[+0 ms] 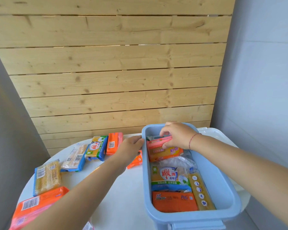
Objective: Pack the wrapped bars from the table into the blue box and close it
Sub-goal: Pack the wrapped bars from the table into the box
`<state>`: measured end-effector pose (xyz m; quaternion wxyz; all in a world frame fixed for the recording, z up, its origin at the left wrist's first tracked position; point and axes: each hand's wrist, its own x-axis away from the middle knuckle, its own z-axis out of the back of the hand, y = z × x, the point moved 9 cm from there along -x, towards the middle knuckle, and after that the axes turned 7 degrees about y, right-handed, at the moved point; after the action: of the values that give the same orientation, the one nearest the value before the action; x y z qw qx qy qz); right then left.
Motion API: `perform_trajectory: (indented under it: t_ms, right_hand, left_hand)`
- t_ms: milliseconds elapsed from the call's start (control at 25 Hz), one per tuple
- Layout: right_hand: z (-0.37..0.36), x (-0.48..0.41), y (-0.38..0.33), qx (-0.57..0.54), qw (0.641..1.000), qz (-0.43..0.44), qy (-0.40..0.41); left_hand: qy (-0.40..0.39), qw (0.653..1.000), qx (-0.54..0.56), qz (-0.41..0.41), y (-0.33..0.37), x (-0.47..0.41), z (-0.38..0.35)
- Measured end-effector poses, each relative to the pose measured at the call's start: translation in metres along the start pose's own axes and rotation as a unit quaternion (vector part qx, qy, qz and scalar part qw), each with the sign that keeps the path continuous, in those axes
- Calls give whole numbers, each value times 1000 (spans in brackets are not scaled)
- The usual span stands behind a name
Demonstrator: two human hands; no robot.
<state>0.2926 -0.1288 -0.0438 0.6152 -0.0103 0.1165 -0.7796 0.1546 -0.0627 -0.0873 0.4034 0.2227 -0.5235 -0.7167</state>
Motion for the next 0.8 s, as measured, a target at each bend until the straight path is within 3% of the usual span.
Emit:
perform_trajectory:
  t_ms: [320,440,560,680,800]
  right_hand:
    - [-9,7,-7,-4,1000,1,11]
    - [3,16,-4,71,996,15,48]
    - [4,24,-3,91,994,18,53]
    - [1,24,-9,114,992,29,47]
    - [-2,25,-7,105,993,20,46]
  left_hand:
    - [-7,999,40,-23,-5,-1,2]
    - [123,991,-48,-26,-33,-16,41]
    - [282,937,-206,16,-73,-31,101]
    - [254,896,-348,107,-115,-54,125]
    - [230,876,-405,128,-126,-71,126]
